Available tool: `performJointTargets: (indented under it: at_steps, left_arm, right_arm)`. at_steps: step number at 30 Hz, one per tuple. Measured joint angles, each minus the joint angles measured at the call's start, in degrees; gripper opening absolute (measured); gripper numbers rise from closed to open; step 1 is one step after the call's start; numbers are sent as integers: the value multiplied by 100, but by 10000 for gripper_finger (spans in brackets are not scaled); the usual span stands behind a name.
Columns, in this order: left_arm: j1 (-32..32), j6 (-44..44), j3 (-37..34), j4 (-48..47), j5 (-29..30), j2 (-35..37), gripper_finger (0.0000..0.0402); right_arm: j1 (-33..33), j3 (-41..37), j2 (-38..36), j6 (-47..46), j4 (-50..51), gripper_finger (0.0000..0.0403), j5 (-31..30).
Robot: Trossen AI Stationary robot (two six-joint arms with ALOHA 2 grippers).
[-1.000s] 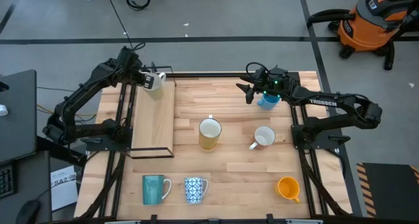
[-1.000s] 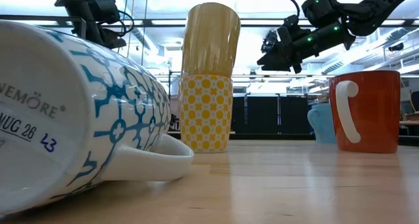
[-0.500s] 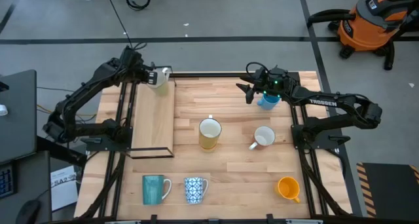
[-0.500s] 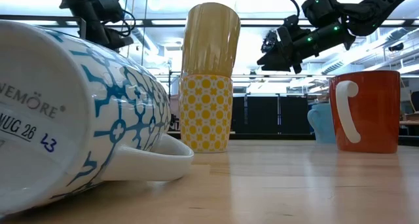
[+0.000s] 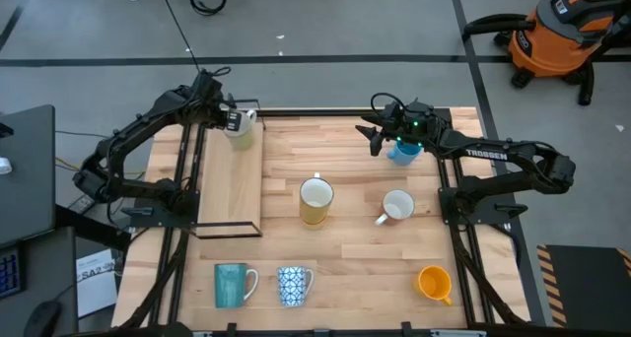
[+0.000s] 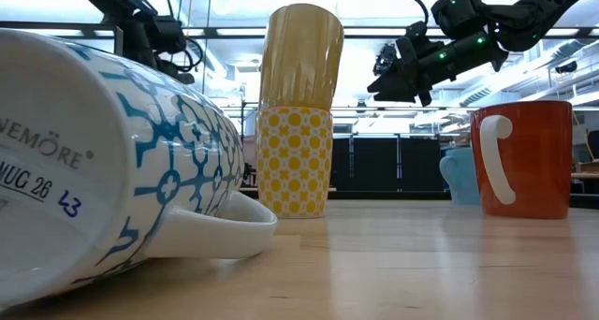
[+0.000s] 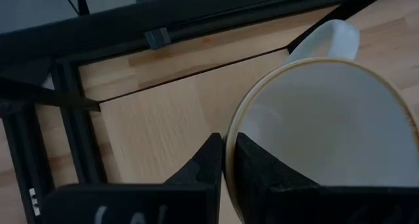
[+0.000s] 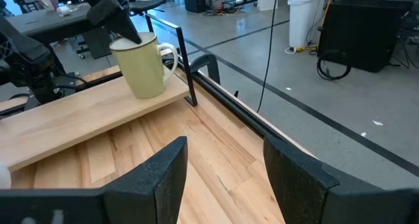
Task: Place coffee mugs
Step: Put the light green mug on the shelf, then adjust the light green mug on the shelf
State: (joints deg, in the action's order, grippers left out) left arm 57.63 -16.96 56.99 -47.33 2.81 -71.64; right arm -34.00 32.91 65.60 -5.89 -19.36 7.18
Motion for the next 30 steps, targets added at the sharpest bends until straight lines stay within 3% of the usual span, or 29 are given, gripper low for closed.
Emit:
performJointTargets:
  at_steps: [5, 16, 24, 30]
  left_arm:
    - [6, -41, 0, -30, 0, 0, 46]
    - [7, 2, 149, -152, 17, 0, 135]
    - [-34, -41, 1212, -869, -28, 4, 131]
    - [-507, 45, 1846, -907, -528, 4, 131]
  right_arm:
    - [0, 0, 0, 2, -1, 207, 0]
    - [0, 0, 0, 4, 1, 207, 0]
    - [0, 0, 0, 4, -1, 207, 0]
    - [0, 0, 0, 4, -1, 207, 1]
